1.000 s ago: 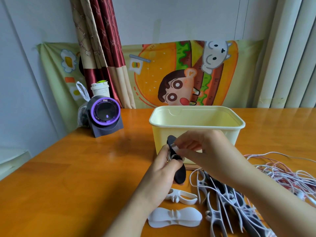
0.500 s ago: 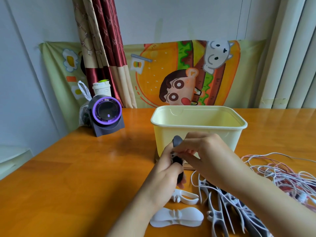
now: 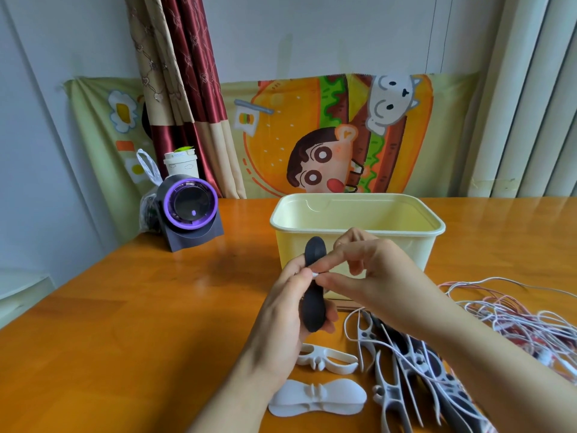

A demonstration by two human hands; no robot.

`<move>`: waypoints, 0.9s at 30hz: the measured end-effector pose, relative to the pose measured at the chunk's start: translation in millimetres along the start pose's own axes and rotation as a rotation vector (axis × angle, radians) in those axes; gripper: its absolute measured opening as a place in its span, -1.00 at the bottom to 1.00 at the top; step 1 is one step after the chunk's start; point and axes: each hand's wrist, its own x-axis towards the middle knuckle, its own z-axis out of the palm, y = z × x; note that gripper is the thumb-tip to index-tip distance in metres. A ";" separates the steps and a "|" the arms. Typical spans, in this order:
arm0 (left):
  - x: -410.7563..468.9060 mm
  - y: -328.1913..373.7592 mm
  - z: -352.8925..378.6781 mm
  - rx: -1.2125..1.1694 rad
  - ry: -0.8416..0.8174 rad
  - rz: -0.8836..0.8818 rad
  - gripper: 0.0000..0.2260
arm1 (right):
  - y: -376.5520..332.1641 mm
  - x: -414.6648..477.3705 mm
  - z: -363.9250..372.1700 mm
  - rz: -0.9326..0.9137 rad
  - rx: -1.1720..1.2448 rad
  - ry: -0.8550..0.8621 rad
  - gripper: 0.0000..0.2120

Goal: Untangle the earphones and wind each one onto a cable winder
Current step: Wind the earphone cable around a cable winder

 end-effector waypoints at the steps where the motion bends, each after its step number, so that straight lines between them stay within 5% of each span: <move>1: 0.0 -0.2 -0.7 0.017 -0.012 0.006 -0.66 | 0.1 0.4 0.2 0.015 0.015 0.006 -0.87; 9: -1.1 4.2 -0.3 0.041 -0.024 0.060 -0.61 | 7.6 3.0 2.3 0.231 0.368 -0.041 -0.21; 15: 0.1 3.0 -1.1 0.059 0.011 0.098 -0.68 | -0.2 -0.5 0.2 0.150 0.468 -0.148 -0.72; 27: -0.7 3.4 1.1 0.018 -0.024 0.106 -0.70 | 4.6 1.3 5.9 0.147 0.647 -0.127 -0.76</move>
